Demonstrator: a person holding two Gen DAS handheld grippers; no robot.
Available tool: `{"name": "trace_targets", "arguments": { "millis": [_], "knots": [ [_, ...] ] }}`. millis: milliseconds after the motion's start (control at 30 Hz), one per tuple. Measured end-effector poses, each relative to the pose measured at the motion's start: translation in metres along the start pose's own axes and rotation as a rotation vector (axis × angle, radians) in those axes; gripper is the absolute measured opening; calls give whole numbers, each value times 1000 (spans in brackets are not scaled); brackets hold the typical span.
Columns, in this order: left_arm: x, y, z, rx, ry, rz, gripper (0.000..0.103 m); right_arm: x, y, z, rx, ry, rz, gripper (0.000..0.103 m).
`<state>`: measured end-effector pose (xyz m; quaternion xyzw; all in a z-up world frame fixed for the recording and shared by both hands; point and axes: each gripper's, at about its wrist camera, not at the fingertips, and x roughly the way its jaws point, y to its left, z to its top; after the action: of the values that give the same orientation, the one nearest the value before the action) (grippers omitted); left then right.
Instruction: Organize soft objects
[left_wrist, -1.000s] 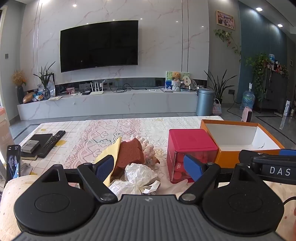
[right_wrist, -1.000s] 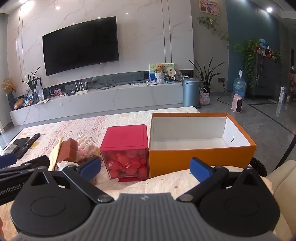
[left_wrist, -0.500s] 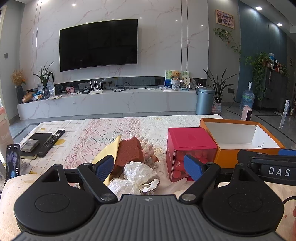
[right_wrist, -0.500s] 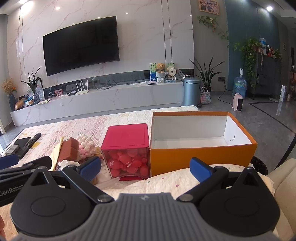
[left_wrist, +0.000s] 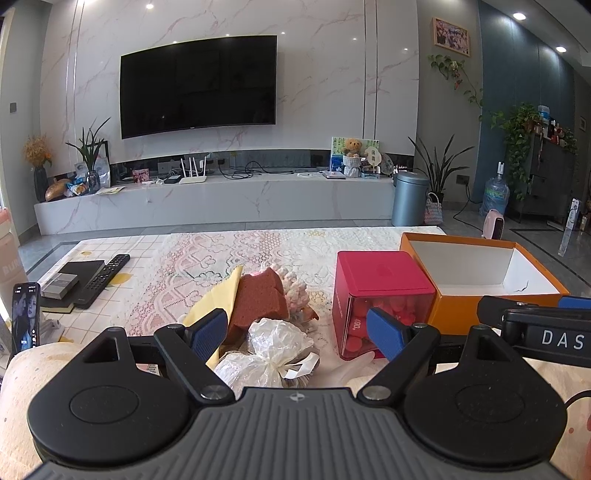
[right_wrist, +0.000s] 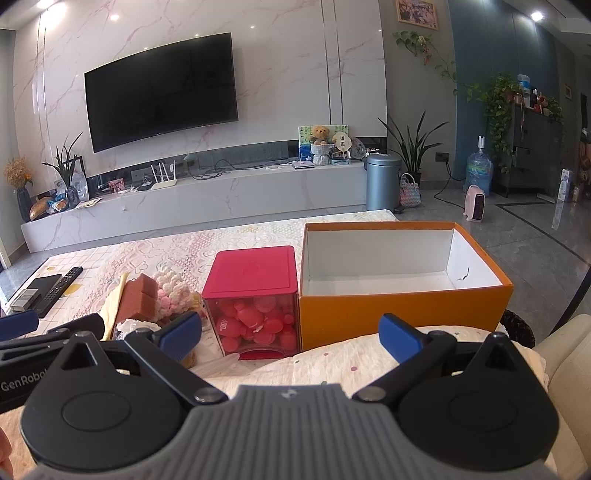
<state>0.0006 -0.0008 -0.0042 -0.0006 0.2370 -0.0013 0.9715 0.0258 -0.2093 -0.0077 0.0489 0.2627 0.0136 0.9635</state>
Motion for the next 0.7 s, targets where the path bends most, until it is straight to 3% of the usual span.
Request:
{"name": "trace_targets", "arguments": {
  "millis": [700],
  "knots": [
    [1,0,-2,-10,6,-24,100,-1,0,0,1,1,1,100]
  ]
}}
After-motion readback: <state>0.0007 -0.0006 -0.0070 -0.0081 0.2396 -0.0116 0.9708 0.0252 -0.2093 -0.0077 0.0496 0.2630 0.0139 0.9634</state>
